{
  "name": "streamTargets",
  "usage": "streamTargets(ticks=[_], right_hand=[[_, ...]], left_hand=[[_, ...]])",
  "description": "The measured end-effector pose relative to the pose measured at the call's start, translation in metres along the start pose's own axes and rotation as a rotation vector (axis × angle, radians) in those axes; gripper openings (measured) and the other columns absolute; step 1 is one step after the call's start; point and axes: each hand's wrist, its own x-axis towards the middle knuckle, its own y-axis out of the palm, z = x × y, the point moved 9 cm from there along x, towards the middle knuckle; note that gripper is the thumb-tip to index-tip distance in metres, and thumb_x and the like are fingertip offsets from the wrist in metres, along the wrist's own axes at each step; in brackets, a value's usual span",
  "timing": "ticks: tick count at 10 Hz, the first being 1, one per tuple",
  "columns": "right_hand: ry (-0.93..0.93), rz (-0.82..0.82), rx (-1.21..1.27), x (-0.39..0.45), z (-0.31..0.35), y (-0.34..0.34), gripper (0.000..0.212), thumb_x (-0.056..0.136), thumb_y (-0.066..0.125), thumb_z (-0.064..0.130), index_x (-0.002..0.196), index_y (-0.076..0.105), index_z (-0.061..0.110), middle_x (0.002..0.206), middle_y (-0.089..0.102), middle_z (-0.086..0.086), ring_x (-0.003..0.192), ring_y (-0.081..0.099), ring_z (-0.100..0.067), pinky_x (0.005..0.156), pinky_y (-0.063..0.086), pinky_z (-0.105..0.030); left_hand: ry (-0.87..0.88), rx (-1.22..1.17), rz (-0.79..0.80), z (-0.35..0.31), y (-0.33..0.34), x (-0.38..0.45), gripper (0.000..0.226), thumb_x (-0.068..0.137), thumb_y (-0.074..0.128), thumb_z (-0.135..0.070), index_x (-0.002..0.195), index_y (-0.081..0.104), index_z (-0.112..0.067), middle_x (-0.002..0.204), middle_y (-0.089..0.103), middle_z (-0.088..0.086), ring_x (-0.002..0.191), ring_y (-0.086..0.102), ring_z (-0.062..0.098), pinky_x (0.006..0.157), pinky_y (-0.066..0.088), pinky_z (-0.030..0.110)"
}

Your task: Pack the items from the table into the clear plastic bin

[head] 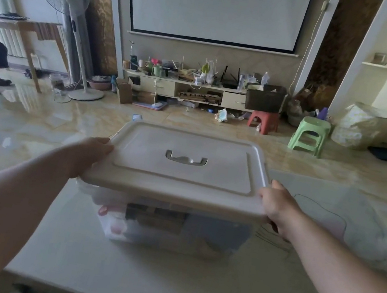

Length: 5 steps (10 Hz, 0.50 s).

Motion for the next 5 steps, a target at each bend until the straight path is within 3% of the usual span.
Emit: streamTargets(ticks=[1,2,3,4,5], right_hand=[[-0.019,0.015,0.005,0.004,0.000,-0.001,0.038,0.087,0.045,0.026,0.124,0.047,0.032,0.085,0.037,0.008,0.064,0.034,-0.014,0.051,0.027,-0.025],[-0.057,0.047,-0.056,0.009,0.001,0.001,0.060,0.091,0.044,0.028,0.150,0.040,0.030,0.096,0.050,0.000,0.066,0.041,-0.017,0.054,0.029,-0.028],[-0.046,0.103,-0.076,0.008,-0.002,0.001,0.074,0.093,0.043,0.031,0.164,0.019,0.033,0.092,0.043,0.007,0.066,0.037,-0.012,0.055,0.026,-0.027],[-0.056,0.111,-0.121,0.003,0.001,0.002,0.077,0.096,0.043,0.032,0.166,0.012,0.034,0.129,0.052,-0.008,0.084,0.053,-0.021,0.065,0.039,-0.031],[-0.037,0.052,-0.179,-0.004,0.002,-0.001,0.073,0.099,0.043,0.035,0.166,0.013,0.033,0.165,0.036,-0.010,0.133,0.050,-0.038,0.101,0.047,-0.046]], left_hand=[[-0.050,-0.023,0.011,0.020,-0.001,-0.005,0.020,0.107,0.052,-0.017,0.113,0.070,-0.013,0.113,0.071,0.021,0.093,0.070,0.036,0.091,0.058,0.052],[-0.037,-0.070,0.006,0.032,-0.005,-0.013,0.022,0.109,0.050,-0.018,0.121,0.068,-0.012,0.109,0.072,0.020,0.085,0.069,0.035,0.081,0.058,0.049],[0.012,0.008,-0.027,0.028,-0.006,-0.015,0.023,0.108,0.049,-0.026,0.115,0.069,-0.018,0.115,0.070,0.023,0.101,0.069,0.045,0.093,0.056,0.060],[0.086,0.216,-0.154,0.019,-0.006,-0.017,0.032,0.107,0.048,-0.032,0.131,0.064,-0.017,0.124,0.066,0.020,0.111,0.063,0.043,0.091,0.052,0.048],[0.242,0.637,-0.522,-0.015,-0.027,-0.049,0.043,0.098,0.061,-0.044,0.140,0.057,-0.034,0.138,0.052,0.013,0.123,0.052,0.040,0.099,0.047,0.050]])
